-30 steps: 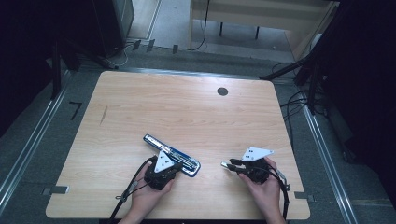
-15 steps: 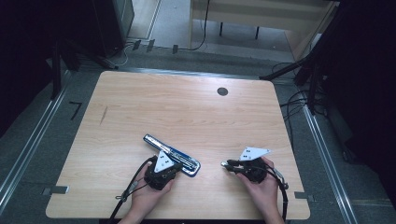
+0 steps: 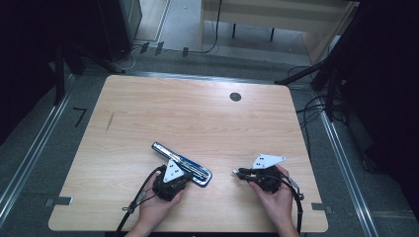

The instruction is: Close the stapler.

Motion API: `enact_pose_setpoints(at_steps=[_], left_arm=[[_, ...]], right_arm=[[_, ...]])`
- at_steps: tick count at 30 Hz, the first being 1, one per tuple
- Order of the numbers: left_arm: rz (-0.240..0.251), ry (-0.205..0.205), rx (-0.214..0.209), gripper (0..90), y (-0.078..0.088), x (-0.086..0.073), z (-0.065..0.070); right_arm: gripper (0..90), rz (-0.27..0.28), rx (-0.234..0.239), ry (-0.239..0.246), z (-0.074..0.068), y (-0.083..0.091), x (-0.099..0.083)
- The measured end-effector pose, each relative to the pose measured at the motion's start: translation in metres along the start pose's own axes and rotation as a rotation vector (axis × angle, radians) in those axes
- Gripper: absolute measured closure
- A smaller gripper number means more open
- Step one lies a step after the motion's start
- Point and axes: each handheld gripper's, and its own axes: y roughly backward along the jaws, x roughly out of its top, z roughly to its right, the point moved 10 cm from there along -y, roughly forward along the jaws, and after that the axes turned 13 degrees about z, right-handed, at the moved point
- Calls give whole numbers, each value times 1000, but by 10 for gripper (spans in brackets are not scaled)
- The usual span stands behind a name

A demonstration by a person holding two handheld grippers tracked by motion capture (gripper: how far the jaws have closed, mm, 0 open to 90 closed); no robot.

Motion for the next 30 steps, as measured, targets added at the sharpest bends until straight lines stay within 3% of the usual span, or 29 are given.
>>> enact_pose_setpoints(at_steps=[3,8,13,17,30], left_arm=[[0,0,0,900,0,0,0],[0,-2,-1,900,0,0,0],[0,-3,-2,900,0,0,0],[0,0,-1,900,0,0,0],[1,1,-1,900,0,0,0]], right_arm=[[801,17,8,-16,-5,-1,8],[801,8,13,1,-13,-5,17],[801,5,16,3,-18,-9,20],[801,5,25,-22,-23,-12,23],[801,18,62,-11,-40,-22,40]])
